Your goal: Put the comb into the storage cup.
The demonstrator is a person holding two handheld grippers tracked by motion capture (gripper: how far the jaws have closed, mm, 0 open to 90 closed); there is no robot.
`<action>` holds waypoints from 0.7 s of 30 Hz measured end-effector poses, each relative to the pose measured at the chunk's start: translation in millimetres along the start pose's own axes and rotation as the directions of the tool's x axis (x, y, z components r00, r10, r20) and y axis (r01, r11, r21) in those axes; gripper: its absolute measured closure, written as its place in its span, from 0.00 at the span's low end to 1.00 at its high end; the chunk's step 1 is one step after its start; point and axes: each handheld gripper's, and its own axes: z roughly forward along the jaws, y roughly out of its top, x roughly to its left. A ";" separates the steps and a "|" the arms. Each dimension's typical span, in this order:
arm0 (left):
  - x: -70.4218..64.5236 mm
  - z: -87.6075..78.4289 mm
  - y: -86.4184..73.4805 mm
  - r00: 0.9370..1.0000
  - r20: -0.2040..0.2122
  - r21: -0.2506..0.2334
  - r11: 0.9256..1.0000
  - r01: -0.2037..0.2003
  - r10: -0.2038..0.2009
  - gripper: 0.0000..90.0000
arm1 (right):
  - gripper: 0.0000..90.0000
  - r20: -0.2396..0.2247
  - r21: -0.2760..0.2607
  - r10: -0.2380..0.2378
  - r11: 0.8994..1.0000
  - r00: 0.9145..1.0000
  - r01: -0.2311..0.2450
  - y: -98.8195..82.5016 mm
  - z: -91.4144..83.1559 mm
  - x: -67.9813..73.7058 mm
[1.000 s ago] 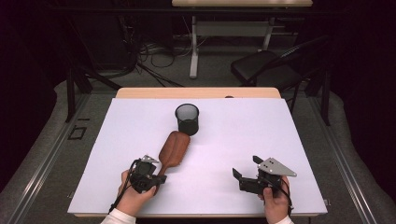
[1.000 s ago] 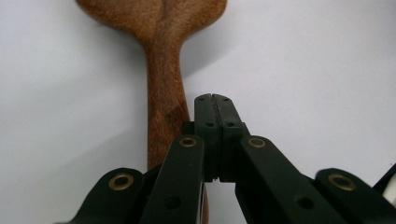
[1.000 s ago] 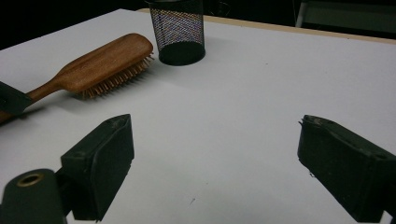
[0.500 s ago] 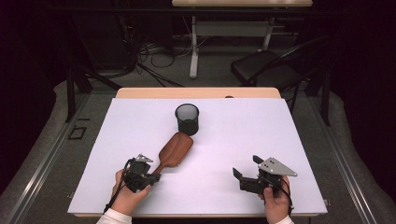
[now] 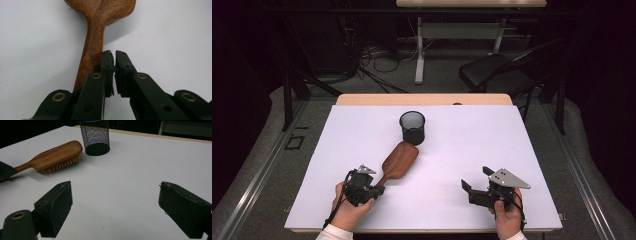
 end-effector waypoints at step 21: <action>-0.7 -11.8 0.6 0.999 -0.045 -0.057 0.998 -0.019 0.017 0.73 | 0.13 -0.001 0.001 -0.001 1.000 1.000 0.001 0.1 -0.1 0.1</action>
